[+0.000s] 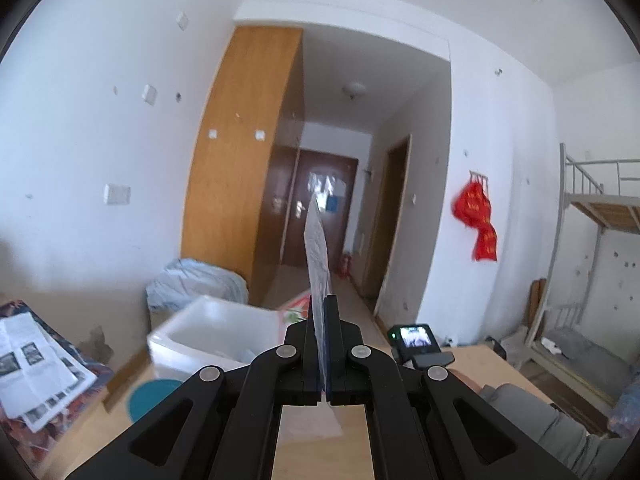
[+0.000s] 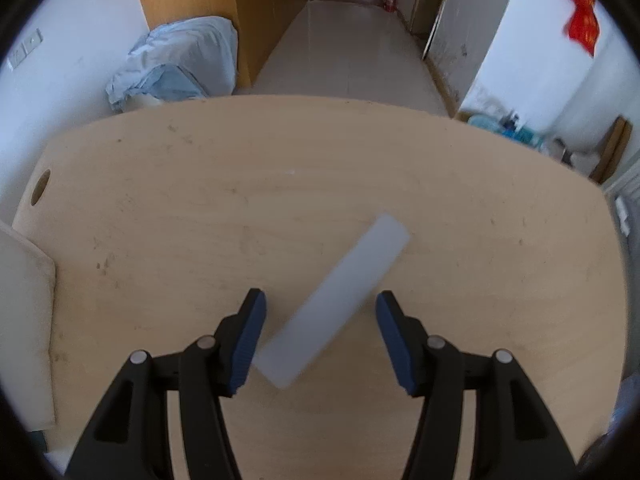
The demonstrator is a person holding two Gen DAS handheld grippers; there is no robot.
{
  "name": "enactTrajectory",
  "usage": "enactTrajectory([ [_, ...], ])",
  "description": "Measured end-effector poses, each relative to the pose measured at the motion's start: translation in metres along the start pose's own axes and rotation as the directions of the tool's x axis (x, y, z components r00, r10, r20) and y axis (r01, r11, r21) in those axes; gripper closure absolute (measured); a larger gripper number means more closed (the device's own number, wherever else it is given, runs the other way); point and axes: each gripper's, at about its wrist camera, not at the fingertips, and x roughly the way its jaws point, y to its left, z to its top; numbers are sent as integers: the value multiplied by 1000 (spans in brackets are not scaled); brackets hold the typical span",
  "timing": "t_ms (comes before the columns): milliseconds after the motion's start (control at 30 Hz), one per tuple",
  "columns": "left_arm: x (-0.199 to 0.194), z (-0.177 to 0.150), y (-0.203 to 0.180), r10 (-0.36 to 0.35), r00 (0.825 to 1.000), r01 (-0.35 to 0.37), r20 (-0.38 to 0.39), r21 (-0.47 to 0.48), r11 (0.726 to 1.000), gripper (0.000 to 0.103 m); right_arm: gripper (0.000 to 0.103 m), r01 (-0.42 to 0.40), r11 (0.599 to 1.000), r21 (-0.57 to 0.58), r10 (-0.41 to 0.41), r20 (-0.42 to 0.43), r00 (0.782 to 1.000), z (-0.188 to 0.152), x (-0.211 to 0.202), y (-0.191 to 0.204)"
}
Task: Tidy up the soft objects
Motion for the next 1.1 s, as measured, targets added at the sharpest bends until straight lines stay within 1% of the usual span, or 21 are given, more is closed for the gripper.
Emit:
enactTrajectory([
  [67,-10,3,4,19,1000,-19,18,2,1000,103,42,-3,1000,18,3,-16,1000,2,1,-2],
  [133,-19,4,9,28,999,-28,26,-4,1000,103,50,-3,1000,26,3,-13,1000,2,0,-4],
  [200,-22,5,14,38,999,-38,33,-9,999,103,64,5,999,39,-4,-11,1000,3,-2,-6],
  [267,-27,7,19,43,998,-42,35,-18,999,103,69,-4,999,46,4,-11,1000,1,-3,-10],
  [300,-27,7,22,44,998,-43,37,-23,999,103,74,-13,999,48,13,-10,1000,-1,-4,-10],
  [333,-29,8,24,46,998,-45,38,-28,999,103,76,-24,998,54,24,-8,1000,-3,-6,-11],
  [400,-32,9,27,48,998,-46,38,-33,998,103,83,-36,998,61,36,1,999,-4,-9,-8],
  [467,-34,9,28,53,998,-51,40,-33,998,103,87,-45,997,60,45,12,999,-7,-13,-8],
  [667,-36,8,32,51,998,-49,41,-43,998,103,88,-94,994,53,92,47,995,-14,-30,-6],
  [800,-34,8,31,46,998,-44,31,-43,998,103,88,-131,991,38,126,100,987,-21,-54,-4],
  [900,-33,9,29,46,998,-45,34,-43,998,103,88,-155,988,13,152,149,977,-31,-77,-1],
  [1000,-33,9,28,50,998,-49,38,-42,998,103,88,-196,980,-15,195,198,960,-43,-102,3],
  [1100,-26,9,27,60,998,-59,29,-44,997,103,88,-236,970,-51,241,255,936,-59,-128,8],
])
